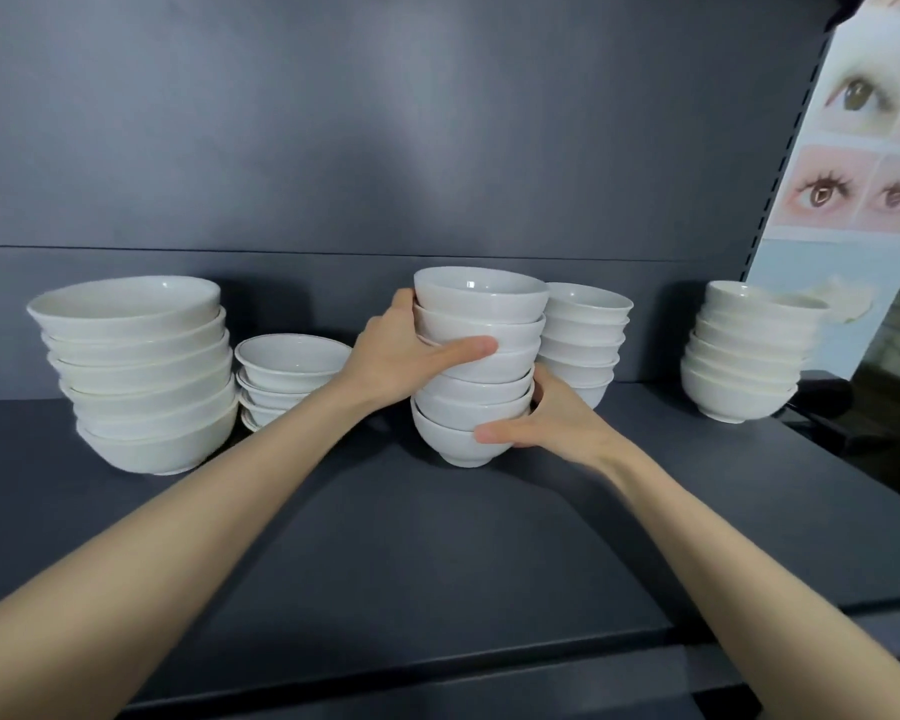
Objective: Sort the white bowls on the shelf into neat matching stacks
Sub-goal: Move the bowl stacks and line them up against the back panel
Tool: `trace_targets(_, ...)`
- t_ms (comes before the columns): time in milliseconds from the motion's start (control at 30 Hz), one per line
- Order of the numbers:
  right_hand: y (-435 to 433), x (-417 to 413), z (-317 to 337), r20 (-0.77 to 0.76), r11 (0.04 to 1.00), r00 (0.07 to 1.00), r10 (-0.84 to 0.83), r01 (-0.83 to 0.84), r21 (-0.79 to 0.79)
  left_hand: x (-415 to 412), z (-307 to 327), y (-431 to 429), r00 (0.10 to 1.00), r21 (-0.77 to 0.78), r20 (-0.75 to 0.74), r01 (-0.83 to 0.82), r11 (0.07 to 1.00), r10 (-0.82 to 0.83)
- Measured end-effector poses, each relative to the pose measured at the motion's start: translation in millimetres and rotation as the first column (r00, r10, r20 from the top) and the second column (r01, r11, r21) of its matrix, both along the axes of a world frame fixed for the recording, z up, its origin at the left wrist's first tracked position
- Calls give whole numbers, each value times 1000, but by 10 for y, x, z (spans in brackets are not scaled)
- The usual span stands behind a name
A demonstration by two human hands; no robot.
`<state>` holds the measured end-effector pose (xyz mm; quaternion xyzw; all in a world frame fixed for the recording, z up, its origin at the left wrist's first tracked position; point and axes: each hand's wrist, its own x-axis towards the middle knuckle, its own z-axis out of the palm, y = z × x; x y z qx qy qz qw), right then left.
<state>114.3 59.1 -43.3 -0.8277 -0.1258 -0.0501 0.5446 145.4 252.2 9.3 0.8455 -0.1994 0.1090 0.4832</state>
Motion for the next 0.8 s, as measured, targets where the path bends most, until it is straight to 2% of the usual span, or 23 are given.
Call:
trace_targets(400,-155,-184,2,10,998,998,64,-64,-3,-312,-81,-136,992,15,38,-125,992,124)
trace_targets(633,-165,-159,13,17,989,989,150,-150,9,-276,-158,-167,999,-177,-19,-41,983,38)
trace_targets(800,-157,-156,-11,14,970,972,234,-234,57,-231,-194,-201,998,-237,-61,5,972,-20)
